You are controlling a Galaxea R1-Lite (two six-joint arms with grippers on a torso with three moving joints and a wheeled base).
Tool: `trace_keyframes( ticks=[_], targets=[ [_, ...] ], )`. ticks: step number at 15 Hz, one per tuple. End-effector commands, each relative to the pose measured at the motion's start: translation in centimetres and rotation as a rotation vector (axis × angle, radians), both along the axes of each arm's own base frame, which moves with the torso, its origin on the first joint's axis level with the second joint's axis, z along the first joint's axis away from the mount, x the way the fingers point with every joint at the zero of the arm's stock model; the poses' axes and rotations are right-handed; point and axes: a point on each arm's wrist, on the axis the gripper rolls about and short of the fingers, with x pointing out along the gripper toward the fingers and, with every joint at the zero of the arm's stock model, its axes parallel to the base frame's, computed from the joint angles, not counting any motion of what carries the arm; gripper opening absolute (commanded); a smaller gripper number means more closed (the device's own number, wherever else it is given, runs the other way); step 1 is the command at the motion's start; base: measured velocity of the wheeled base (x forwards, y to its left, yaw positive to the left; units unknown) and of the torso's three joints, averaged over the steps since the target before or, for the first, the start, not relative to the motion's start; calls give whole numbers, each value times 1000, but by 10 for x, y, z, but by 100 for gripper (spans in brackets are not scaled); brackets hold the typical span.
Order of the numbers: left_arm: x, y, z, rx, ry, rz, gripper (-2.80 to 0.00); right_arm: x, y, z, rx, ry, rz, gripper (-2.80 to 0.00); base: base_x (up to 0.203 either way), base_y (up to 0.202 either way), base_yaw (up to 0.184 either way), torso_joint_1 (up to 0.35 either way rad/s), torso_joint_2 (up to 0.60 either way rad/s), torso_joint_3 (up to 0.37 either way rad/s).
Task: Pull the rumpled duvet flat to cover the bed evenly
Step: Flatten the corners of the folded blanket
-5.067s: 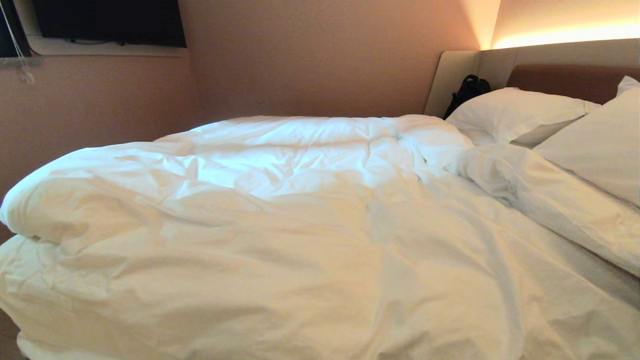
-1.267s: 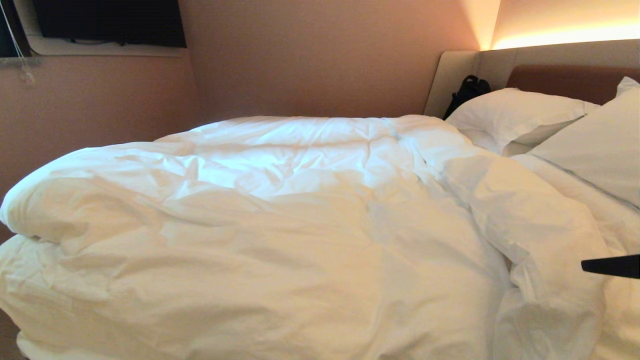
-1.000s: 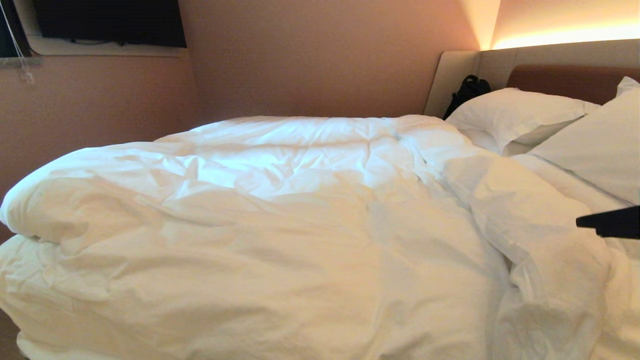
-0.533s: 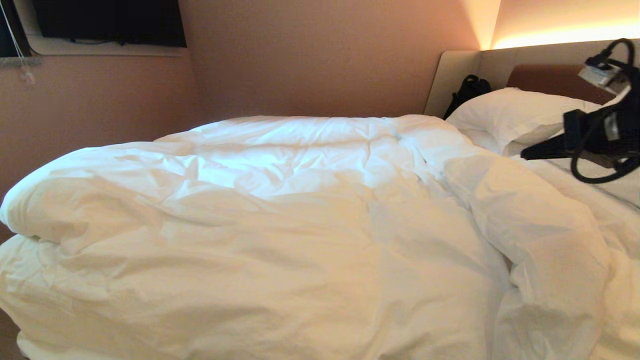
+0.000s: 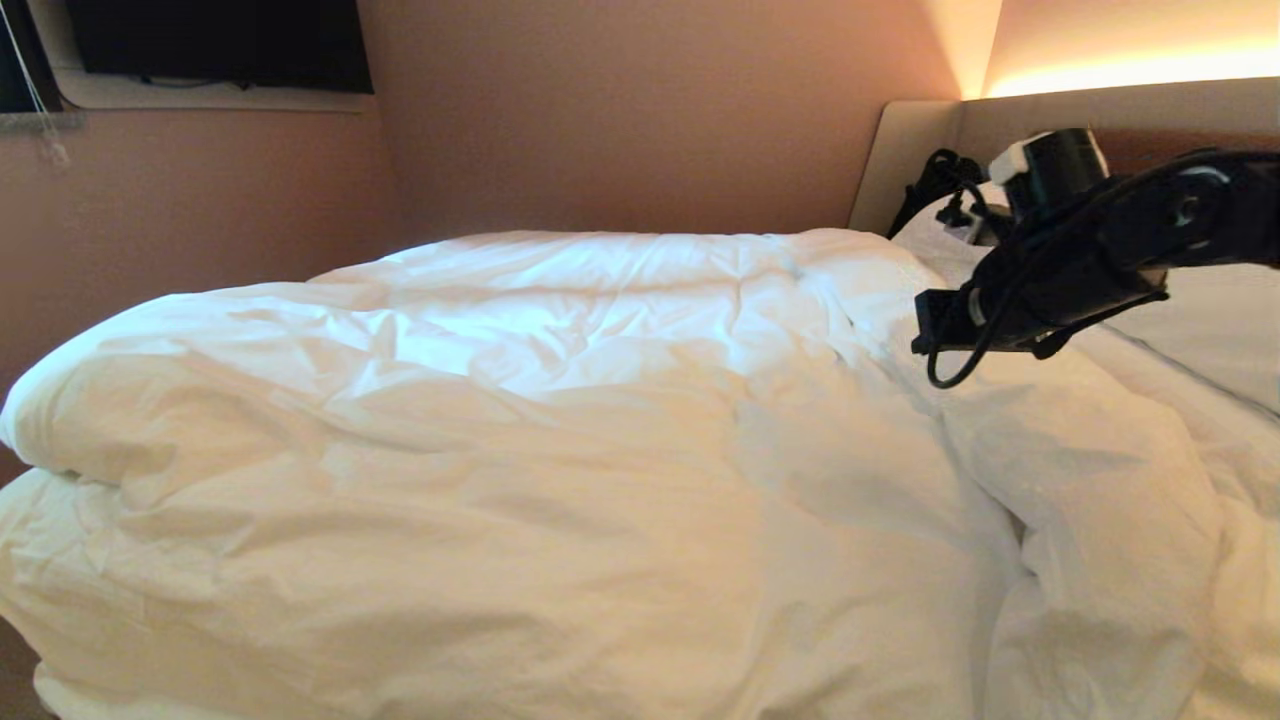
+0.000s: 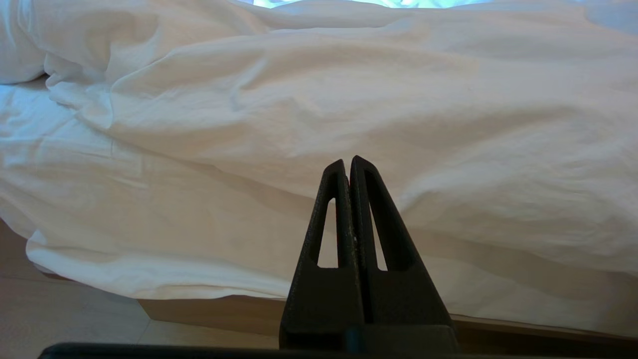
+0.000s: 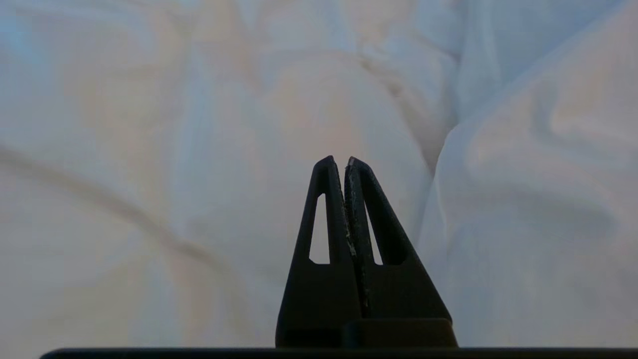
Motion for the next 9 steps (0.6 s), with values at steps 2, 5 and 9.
trace_keyframes(
  ticks=[2, 5, 9],
  targets=[
    [0, 0, 0, 0, 0, 0, -280, 23, 6, -31, -289, -5, -293, -280, 0, 0, 0, 0, 0, 0],
    [0, 0, 0, 0, 0, 0, -280, 29, 8, -35, -347, -32, -341, 0, 0, 0, 0, 0, 0, 0],
    [0, 0, 0, 0, 0, 0, -280, 43, 8, -50, -485, -43, -396, 0, 0, 0, 0, 0, 0, 0]
  ],
)
